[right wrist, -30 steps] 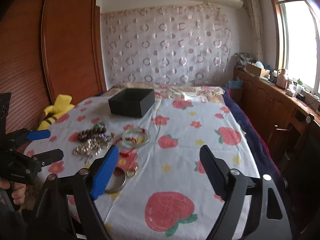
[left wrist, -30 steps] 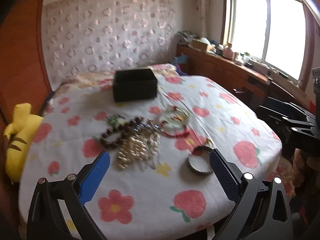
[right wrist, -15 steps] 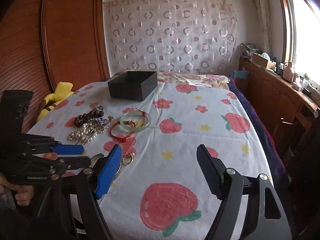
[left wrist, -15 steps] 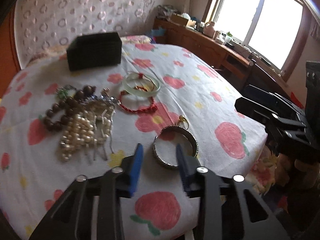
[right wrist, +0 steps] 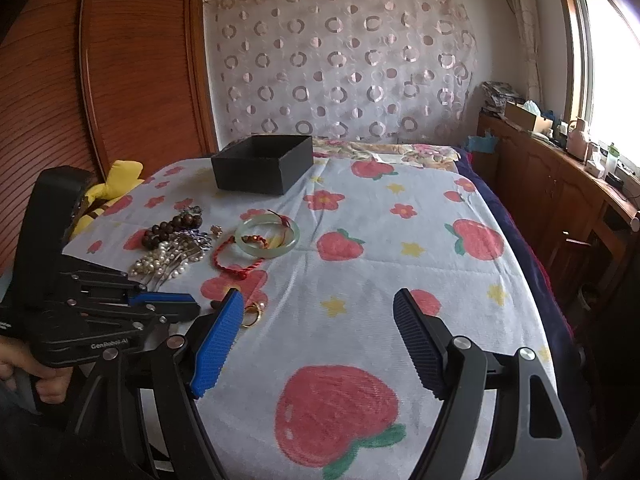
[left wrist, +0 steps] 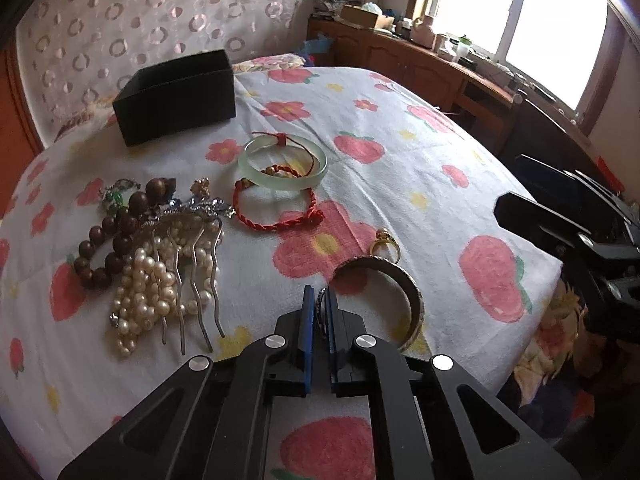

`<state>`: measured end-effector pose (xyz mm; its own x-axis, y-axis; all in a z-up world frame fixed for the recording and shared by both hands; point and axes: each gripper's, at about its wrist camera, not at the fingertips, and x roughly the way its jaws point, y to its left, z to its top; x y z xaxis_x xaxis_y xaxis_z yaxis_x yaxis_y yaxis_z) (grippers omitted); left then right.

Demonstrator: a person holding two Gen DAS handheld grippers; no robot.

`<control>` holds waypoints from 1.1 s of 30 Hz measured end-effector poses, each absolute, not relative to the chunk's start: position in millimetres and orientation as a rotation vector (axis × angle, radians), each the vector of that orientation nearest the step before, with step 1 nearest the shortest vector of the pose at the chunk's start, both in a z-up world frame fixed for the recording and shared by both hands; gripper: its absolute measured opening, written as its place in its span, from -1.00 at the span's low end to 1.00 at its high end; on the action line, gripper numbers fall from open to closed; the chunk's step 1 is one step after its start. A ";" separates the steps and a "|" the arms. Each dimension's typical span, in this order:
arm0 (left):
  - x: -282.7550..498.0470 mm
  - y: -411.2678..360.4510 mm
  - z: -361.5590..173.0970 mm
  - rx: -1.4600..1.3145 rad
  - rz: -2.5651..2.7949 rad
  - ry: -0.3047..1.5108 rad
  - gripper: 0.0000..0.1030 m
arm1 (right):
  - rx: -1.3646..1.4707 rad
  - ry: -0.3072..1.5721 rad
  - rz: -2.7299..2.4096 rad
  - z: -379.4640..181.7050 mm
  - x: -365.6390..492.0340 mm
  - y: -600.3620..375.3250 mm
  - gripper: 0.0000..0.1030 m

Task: Organize jewelry
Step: 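Lower the left gripper onto the silver bangle and close on it, then grasp the jade bangle with the right gripper while the left lifts the silver bangle toward the box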

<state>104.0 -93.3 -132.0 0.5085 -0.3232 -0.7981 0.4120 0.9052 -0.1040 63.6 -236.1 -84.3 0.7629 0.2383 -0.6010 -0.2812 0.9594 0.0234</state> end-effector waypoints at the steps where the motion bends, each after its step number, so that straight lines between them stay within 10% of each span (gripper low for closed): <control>1: 101.9 -93.1 -131.1 0.113 -0.445 0.932 -0.93 | -0.072 0.644 0.281 -84.8 65.0 -237.1 0.54; 10: 94.6 -69.0 -101.5 0.061 -0.420 0.821 -0.93 | -0.090 0.670 0.335 -91.2 100.2 -230.6 0.52; 17: 101.1 -41.7 -86.5 0.010 -0.381 0.760 -0.93 | -0.087 0.779 0.444 -104.0 163.0 -209.3 -0.52; 33: 106.6 0.2 -67.1 -0.065 -0.324 0.697 -0.92 | -0.127 0.942 0.446 -126.7 228.6 -177.1 -0.54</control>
